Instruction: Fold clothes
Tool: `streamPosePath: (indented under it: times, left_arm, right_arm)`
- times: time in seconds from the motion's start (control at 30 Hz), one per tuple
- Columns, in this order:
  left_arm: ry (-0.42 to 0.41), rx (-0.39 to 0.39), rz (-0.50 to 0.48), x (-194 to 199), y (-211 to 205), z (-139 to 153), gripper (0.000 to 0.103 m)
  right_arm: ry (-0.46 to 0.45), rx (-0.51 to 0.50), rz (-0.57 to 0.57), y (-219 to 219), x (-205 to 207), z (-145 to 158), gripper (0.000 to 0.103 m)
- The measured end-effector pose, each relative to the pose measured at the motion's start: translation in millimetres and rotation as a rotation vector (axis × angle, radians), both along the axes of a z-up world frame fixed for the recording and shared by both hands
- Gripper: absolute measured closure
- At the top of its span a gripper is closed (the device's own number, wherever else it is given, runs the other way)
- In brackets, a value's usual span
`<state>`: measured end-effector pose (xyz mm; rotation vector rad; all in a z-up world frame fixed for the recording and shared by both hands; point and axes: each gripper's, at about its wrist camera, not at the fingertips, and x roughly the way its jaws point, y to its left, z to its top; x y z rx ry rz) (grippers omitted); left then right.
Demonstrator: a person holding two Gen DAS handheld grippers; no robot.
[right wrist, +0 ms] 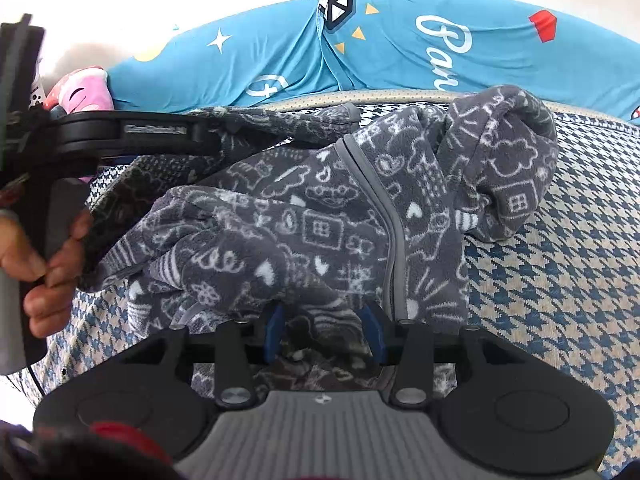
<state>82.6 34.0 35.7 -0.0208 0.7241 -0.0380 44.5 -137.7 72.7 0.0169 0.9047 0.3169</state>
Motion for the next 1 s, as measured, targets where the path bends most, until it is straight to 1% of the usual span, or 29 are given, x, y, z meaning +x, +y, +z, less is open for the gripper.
streamPosePath:
  times: [0.03, 0.07, 0.1, 0.13, 0.2, 0.23, 0.27, 0.33, 0.43, 0.53, 0.8, 1.0]
  left_arm:
    - [0.016, -0.006, 0.004, 3.4, -1.3, -2.5, 0.038]
    - [0.032, -0.011, 0.007, 6.9, -2.5, -4.9, 0.046]
    - [0.047, -0.016, 0.01, 10.2, -3.9, -7.3, 0.051]
    - [0.059, -0.015, 0.009, 13.1, -5.7, -9.4, 0.057]
    - [0.067, -0.007, 0.012, 15.2, -8.9, -12.2, 0.071]
    - [0.068, -0.005, 0.013, 15.5, -10.0, -12.9, 0.081]
    - [0.063, -0.005, 0.014, 14.8, -10.4, -12.5, 0.085]
    - [0.04, 0.007, 0.022, 11.3, -11.2, -10.2, 0.087]
    - [-0.005, 0.043, 0.045, 5.8, -9.7, -5.6, 0.087]
    - [-0.047, 0.059, 0.072, 0.8, -4.0, 1.7, 0.087]
    - [-0.176, 0.155, 0.218, -16.2, 17.8, 24.3, 0.087]
    - [-0.234, 0.231, 0.308, -28.4, 40.2, 33.7, 0.087]
  right_arm:
    - [0.0, -0.001, 0.0, 0.0, 0.5, -0.3, 0.06]
    - [0.0, -0.003, 0.001, 0.0, 1.0, -0.6, 0.06]
    - [0.0, -0.004, 0.001, 0.0, 1.5, -0.9, 0.06]
    - [0.0, -0.005, 0.001, 0.1, 2.1, -1.1, 0.06]
    - [-0.002, -0.001, 0.0, -0.2, 4.0, -1.1, 0.06]
    - [-0.003, 0.002, -0.001, -0.6, 4.9, -1.0, 0.06]
    - [-0.003, 0.004, -0.003, -1.1, 5.7, -0.9, 0.06]
    - [-0.003, 0.008, -0.011, -2.1, 6.7, -0.9, 0.06]
    - [-0.001, 0.016, -0.021, -3.6, 8.4, -1.0, 0.06]
    - [-0.005, 0.019, -0.026, -3.2, 9.3, -1.3, 0.06]
    - [-0.023, 0.02, -0.037, -0.6, 11.0, -2.2, 0.06]
    - [-0.05, 0.019, -0.038, 1.5, 10.9, -2.7, 0.06]
